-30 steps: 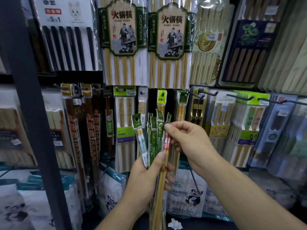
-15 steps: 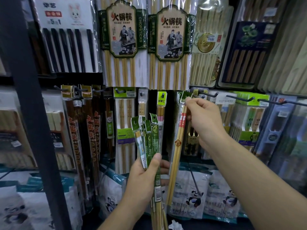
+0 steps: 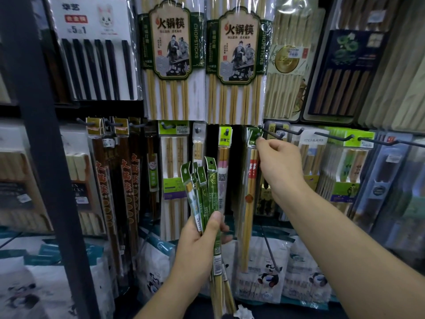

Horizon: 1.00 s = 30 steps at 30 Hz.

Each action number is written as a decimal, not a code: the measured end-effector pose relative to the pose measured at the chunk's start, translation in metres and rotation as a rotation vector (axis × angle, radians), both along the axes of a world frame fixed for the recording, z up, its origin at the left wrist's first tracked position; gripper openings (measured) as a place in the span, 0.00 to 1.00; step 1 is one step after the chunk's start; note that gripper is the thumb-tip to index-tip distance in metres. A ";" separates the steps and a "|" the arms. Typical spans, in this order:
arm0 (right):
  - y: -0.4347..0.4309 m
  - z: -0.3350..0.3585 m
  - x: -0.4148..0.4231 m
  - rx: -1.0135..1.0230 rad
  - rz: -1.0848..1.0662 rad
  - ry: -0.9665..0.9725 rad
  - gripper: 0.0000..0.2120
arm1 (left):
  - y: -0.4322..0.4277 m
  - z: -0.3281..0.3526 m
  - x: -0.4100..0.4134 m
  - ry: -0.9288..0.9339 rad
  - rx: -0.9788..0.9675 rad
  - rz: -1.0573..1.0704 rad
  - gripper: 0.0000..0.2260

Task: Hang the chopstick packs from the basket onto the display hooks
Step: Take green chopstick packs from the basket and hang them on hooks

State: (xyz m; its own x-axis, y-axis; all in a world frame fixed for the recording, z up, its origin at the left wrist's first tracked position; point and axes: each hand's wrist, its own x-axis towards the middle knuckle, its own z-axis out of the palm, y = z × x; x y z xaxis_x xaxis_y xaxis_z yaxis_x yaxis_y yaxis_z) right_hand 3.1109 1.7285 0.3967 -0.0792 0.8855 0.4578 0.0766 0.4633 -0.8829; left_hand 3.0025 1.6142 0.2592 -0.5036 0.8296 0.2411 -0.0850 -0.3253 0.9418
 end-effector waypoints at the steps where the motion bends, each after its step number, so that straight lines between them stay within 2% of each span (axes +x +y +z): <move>1: 0.001 -0.002 0.001 0.014 -0.023 -0.017 0.23 | 0.000 0.000 -0.001 0.027 -0.010 0.010 0.18; 3: 0.002 -0.007 0.003 0.042 -0.068 -0.018 0.22 | -0.001 -0.001 -0.003 0.053 -0.029 0.008 0.15; 5: -0.004 -0.013 0.005 0.064 -0.101 0.015 0.12 | -0.002 0.001 -0.005 0.047 -0.035 -0.031 0.15; 7: -0.014 -0.019 0.007 0.076 -0.078 0.026 0.09 | -0.002 0.002 -0.005 0.022 -0.006 -0.081 0.23; 10: -0.029 -0.030 0.006 0.043 0.113 -0.042 0.09 | -0.001 0.003 -0.003 -0.006 0.023 -0.135 0.31; 12: -0.035 -0.036 0.003 -0.016 0.204 -0.045 0.07 | -0.001 0.004 0.000 -0.021 0.022 -0.152 0.30; 14: -0.036 -0.038 0.002 -0.096 0.242 0.029 0.03 | -0.002 0.004 0.001 -0.033 0.015 -0.163 0.24; 16: -0.036 -0.037 0.002 -0.191 0.271 0.104 0.05 | -0.003 0.005 0.003 -0.030 0.018 -0.172 0.19; 18: -0.036 -0.037 0.003 -0.238 0.311 0.118 0.04 | -0.003 0.006 0.004 -0.028 0.016 -0.171 0.19; 20: -0.036 -0.034 0.005 -0.204 0.312 0.088 0.07 | -0.003 0.006 0.004 -0.033 0.009 -0.168 0.22; 24: -0.031 -0.018 0.010 -0.055 0.200 0.130 0.10 | 0.000 0.003 0.002 -0.032 -0.001 -0.120 0.15; 27: -0.022 -0.006 0.011 -0.028 0.138 0.202 0.11 | 0.003 -0.001 -0.002 0.007 -0.009 0.008 0.18; 30: -0.015 -0.001 0.008 -0.007 0.100 0.204 0.10 | 0.003 0.000 -0.003 -0.056 0.018 -0.024 0.23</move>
